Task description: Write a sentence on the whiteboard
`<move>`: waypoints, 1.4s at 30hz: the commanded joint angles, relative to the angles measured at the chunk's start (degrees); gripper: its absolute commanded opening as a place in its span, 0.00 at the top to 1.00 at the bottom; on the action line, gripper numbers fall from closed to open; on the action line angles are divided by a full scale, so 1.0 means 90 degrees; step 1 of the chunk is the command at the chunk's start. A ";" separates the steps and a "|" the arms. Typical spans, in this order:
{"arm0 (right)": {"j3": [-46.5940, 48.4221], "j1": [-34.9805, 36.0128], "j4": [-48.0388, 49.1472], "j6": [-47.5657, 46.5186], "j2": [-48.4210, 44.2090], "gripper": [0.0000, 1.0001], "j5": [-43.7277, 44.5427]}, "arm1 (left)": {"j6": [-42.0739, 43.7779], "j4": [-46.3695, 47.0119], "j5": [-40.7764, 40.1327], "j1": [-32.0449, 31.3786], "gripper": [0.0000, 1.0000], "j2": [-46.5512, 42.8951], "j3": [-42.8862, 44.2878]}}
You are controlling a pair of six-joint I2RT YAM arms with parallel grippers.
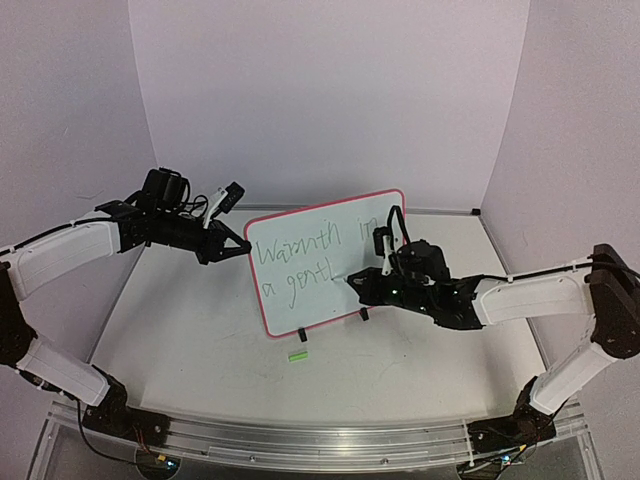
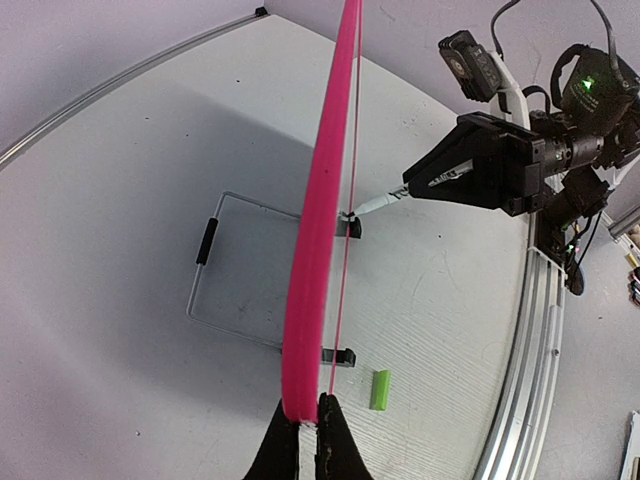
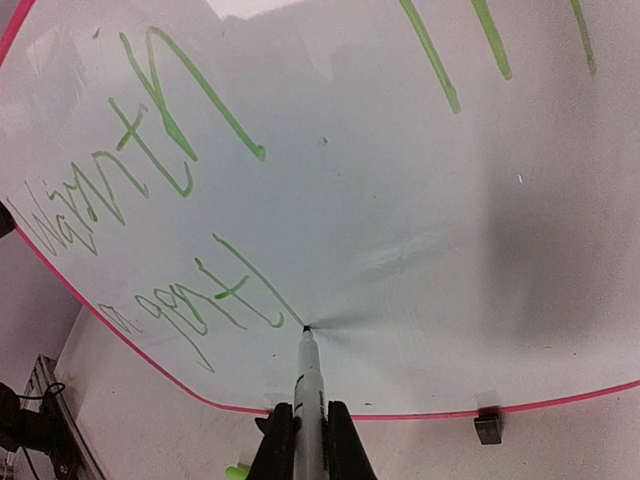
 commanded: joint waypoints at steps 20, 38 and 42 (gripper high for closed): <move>-0.0069 -0.0046 0.0260 -0.0147 -0.0350 1.00 0.0153 | 0.0282 -0.0754 -0.0226 -0.0176 1.00 0.0161 -0.0040; -0.0028 -0.0048 0.0218 0.0017 -0.0410 1.00 0.0930 | 0.0279 -0.0745 -0.0219 -0.0176 1.00 0.0175 -0.0038; -0.0010 -0.0043 0.0212 -0.0055 -0.0527 1.00 0.0970 | 0.0277 -0.0745 -0.0211 -0.0177 1.00 0.0182 -0.0040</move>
